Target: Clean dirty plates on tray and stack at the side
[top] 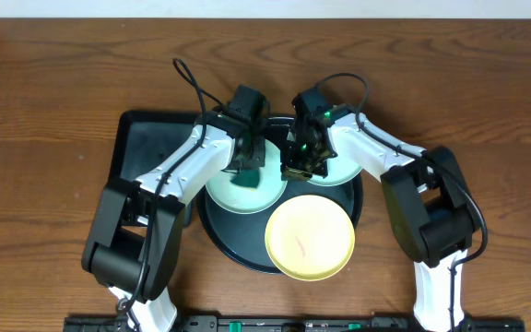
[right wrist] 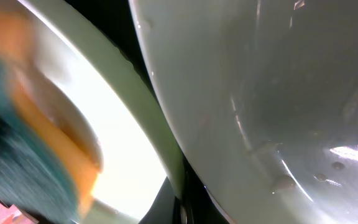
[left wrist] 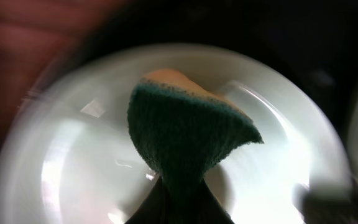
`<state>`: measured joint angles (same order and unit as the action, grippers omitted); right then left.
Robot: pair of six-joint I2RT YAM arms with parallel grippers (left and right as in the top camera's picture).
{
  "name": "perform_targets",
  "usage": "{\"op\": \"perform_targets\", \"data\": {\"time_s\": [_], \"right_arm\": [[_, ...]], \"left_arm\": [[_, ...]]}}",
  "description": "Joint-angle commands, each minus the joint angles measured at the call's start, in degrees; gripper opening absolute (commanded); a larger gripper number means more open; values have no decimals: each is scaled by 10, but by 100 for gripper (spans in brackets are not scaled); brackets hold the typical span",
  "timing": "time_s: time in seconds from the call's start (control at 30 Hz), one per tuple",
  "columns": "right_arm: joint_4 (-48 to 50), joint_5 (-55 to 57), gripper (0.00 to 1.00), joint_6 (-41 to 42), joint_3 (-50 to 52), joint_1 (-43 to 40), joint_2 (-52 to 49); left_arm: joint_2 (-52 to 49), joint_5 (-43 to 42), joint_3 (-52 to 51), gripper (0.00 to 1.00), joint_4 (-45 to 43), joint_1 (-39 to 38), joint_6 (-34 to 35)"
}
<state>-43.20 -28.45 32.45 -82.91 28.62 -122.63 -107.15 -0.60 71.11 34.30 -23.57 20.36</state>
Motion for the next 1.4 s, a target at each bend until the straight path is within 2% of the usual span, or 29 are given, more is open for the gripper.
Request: {"op": "perform_targets", "data": {"time_s": [0.0, 0.13, 0.37, 0.47, 0.7, 0.9, 1.37], "right_arm": [[-7, 12, 1, -3, 17, 7, -22], [-7, 12, 1, -3, 17, 7, -22], [-11, 13, 1, -27, 9, 9, -18], [-31, 61, 1, -37, -12, 18, -11], [-70, 193, 1, -79, -55, 57, 32], [-74, 324, 1, -103, -62, 105, 97], [-69, 656, 1, -177, -62, 204, 234]], "left_arm": [[-5, 154, 12, 7, -3, 2, 29], [-5, 144, 52, 7, 50, 1, 29], [4, 47, 194, 7, 226, 24, 26], [22, 40, 226, 7, 270, 52, 22], [74, 41, 229, 7, 291, 152, 18], [76, 44, 226, 7, 298, 226, 18], [75, 58, 215, 8, 297, 246, 17]]}}
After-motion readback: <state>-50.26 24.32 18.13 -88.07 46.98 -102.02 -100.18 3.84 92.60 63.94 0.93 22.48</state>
